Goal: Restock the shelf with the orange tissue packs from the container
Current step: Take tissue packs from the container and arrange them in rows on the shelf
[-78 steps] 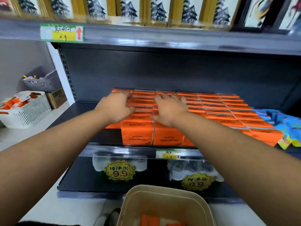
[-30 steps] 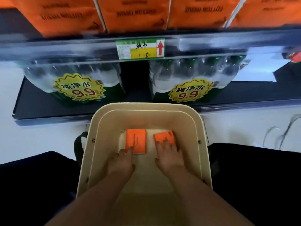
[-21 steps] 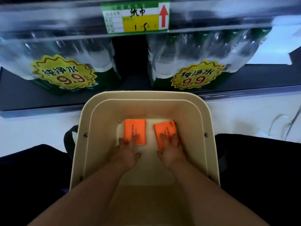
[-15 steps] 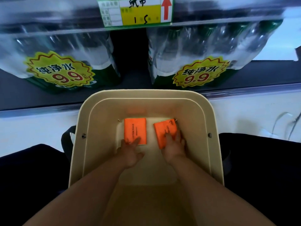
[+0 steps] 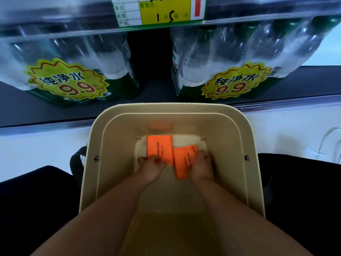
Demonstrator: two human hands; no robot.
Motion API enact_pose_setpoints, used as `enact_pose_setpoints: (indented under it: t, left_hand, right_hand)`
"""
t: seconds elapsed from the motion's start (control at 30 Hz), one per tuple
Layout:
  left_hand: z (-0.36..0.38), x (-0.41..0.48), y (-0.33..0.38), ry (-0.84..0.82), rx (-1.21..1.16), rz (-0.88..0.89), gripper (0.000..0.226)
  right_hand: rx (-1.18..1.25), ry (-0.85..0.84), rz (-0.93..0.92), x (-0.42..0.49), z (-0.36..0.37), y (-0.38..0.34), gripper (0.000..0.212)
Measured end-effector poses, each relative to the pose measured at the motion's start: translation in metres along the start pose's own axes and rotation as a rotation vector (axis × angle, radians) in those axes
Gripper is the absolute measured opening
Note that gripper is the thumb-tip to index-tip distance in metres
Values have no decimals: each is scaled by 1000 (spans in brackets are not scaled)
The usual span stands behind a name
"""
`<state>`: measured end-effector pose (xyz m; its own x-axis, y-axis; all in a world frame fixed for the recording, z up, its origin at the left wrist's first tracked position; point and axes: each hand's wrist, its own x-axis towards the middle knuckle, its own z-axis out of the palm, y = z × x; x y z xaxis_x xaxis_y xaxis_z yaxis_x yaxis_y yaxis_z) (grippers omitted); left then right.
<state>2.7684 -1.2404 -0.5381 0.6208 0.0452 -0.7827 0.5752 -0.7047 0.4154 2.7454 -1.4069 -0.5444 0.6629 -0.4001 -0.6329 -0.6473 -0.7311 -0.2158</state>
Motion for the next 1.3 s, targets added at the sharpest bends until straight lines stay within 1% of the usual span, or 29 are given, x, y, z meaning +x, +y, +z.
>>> enact_pose_setpoints:
  t: [0.1,0.17,0.23,0.3,0.33,0.37,0.4,0.47,0.5,0.57,0.63,0.7,0.77,0.93,0.97,1.07,1.13,1.23,1.3]
  left_hand:
    - [1,-5,6,59,-6,20,35]
    - [1,-8,10,149,-15,32,21]
    - [2,-9,10,216,-18,36,13]
    - [2,-2,4,218,-39,23,7]
    - [2,1,2,221,-53,20,11]
    - [0,0,3,233,-52,26,19]
    - [-2,-3,5,244,-22,32,22]
    - [-7,-13,9,240,103,38,11]
    - [-9,-17,10,241,165,41,17]
    - [-11,-25,10,247,217,32,44]
    - [-15,-28,12,243,210,36,65]
    - [-24,-33,16,205,168,34,76]
    - [-39,-38,22,160,142,68,69]
    - [-80,-67,44,99,174,185,29]
    - [-86,-74,48,82,199,193,27]
    - [-109,-100,64,75,250,241,30]
    - [-122,-117,73,68,244,305,30]
    - [-141,-143,83,68,161,395,20]
    - [-154,-161,88,57,137,438,21]
  right_hand:
    - [155,-20,58,-2,2,3,45]
    - [170,-28,31,-5,3,6,59]
    - [232,-6,-6,-7,4,7,73]
    - [359,-20,8,-8,3,7,84]
    - [405,-43,40,-7,2,7,87]
    - [430,-58,69,-7,1,6,87]
    - [434,-65,91,-7,-1,5,85]
    - [438,-99,116,-9,-4,2,80]
    - [431,-127,114,-9,-5,0,75]
    - [390,-162,90,-15,-9,-5,58]
    - [335,-154,41,-17,-13,-8,42]
    - [259,-152,-34,-21,-21,-10,34]
    - [188,-148,-122,-28,-37,-13,32]
    - [59,-154,-353,-57,-82,-21,34]
    - [39,-164,-391,-60,-88,-22,35]
    - [-31,-189,-487,-80,-118,-30,30]
    - [-79,-190,-545,-95,-140,-36,37]
    - [-132,-153,-631,-124,-172,-46,45]
    - [-157,-142,-688,-141,-189,-53,48]
